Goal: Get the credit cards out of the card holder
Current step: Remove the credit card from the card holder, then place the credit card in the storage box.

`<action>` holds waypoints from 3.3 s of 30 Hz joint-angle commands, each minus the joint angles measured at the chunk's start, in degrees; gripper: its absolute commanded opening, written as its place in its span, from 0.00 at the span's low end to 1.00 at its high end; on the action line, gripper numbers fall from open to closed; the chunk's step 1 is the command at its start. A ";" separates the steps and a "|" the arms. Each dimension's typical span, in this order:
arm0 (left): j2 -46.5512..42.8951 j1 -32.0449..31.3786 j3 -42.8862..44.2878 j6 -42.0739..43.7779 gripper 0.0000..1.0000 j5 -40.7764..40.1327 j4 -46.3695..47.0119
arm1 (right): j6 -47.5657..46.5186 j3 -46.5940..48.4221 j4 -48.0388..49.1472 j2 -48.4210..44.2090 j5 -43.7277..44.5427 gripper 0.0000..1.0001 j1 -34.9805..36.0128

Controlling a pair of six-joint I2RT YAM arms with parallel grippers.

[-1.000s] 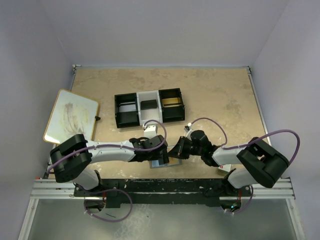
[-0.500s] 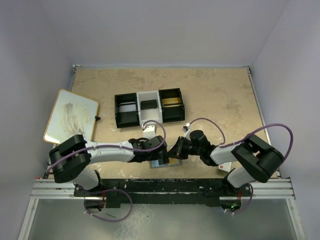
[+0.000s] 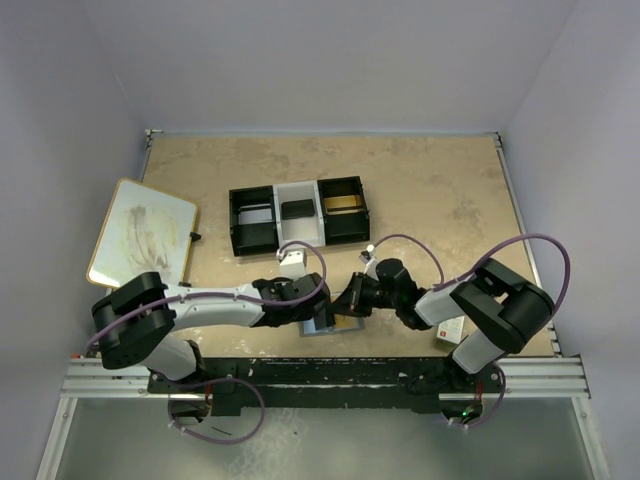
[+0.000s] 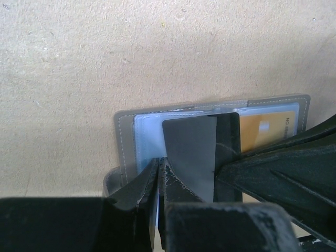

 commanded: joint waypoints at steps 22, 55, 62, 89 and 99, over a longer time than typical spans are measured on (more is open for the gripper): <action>-0.07 0.00 -1.84 -1.99 0.00 -2.63 -3.02 | -1.57 0.03 -5.66 -6.58 2.71 0.00 -0.23; -8.07 1.07 5.59 2.83 0.17 -7.08 -7.97 | -19.19 -2.39 -9.22 -28.15 11.20 0.00 -0.22; -18.44 9.78 6.80 8.95 0.46 -5.91 -11.58 | -32.51 -2.47 -10.31 -41.08 17.35 0.00 -0.23; -35.88 41.16 7.81 30.73 0.67 -8.75 -20.84 | -81.52 37.40 -24.99 -7.12 14.89 0.00 -0.28; -34.22 43.84 7.68 32.32 0.68 -11.86 -19.72 | -93.64 52.36 -28.47 8.16 16.15 0.00 -0.76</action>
